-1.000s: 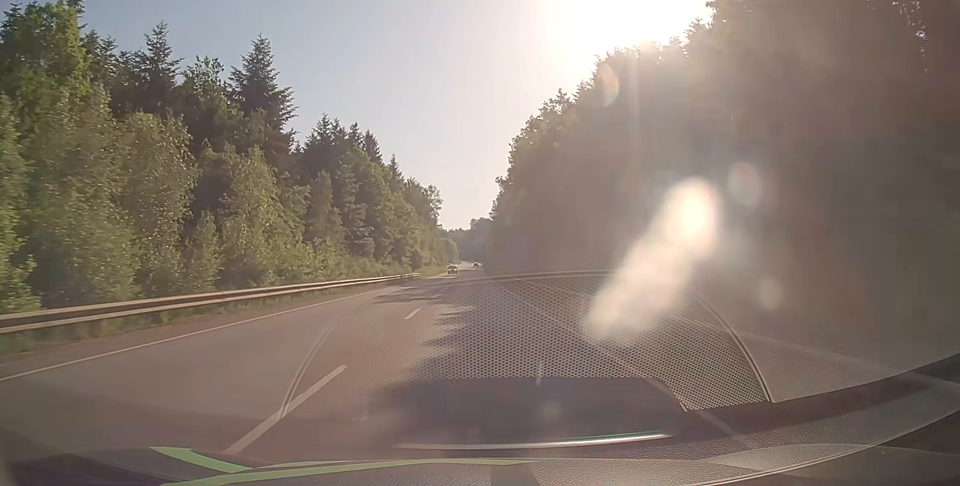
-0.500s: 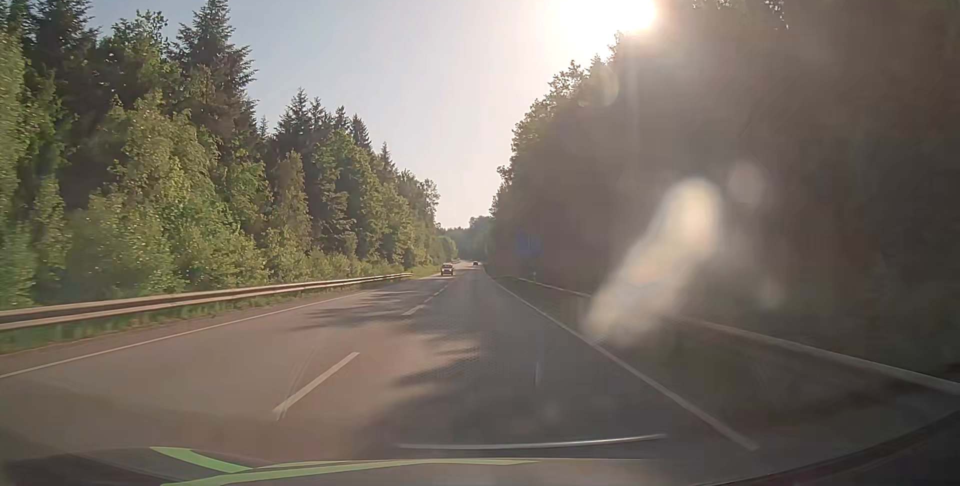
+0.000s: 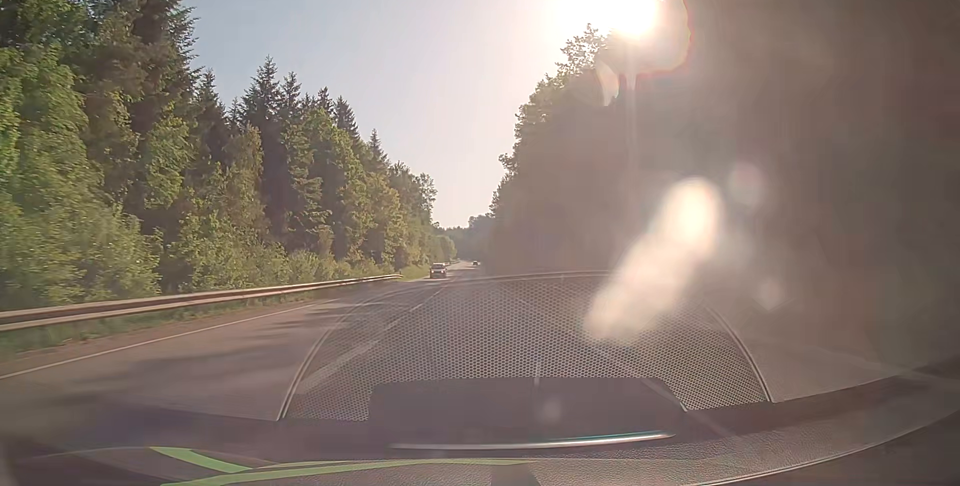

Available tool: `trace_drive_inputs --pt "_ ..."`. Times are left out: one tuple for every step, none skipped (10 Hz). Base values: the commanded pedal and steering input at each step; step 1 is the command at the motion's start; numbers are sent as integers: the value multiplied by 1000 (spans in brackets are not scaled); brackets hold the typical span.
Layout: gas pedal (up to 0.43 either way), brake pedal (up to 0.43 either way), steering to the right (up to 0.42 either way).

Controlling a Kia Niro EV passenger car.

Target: Follow the waypoints while adhering to traffic rules and regulations

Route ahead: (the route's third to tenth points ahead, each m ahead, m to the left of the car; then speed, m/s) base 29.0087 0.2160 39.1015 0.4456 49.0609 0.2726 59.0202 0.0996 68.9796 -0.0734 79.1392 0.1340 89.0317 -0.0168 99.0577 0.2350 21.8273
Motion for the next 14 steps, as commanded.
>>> trace_drive_inputs --pt "0 0 2" --pt "0 0 2" --pt "0 0 2" --pt "0 0 2" --pt "0 0 2" --pt "0 0 3" --pt "0 0 3" --pt "0 0 3" --pt "0 0 3" --pt "0 0 3" --pt "0 0 3" --pt "0 0 3" --pt "0 0 3" --pt "0 0 3"
